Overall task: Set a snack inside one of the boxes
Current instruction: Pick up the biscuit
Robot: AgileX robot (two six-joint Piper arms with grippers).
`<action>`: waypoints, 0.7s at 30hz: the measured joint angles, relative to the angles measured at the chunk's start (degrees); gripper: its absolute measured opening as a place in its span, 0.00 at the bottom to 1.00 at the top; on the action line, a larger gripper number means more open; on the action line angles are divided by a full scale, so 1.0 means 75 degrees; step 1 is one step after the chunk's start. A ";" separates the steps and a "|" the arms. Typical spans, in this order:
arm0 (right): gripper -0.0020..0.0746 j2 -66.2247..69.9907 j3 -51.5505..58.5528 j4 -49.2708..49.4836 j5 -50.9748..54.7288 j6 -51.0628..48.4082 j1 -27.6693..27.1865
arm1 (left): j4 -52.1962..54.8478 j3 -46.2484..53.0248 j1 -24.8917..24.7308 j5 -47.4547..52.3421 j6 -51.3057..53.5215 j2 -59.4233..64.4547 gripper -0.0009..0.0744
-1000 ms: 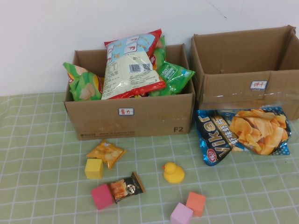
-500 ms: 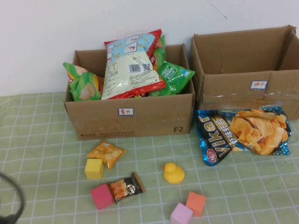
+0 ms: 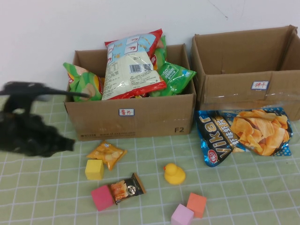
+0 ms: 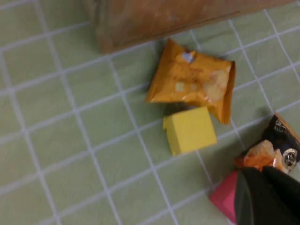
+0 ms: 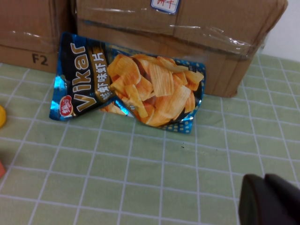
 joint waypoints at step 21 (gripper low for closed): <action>0.02 0.0000 0.0000 0.0000 -0.0045 0.0000 0.0000 | 0.3926 -0.3052 -0.2071 0.0351 -0.1701 0.4018 0.91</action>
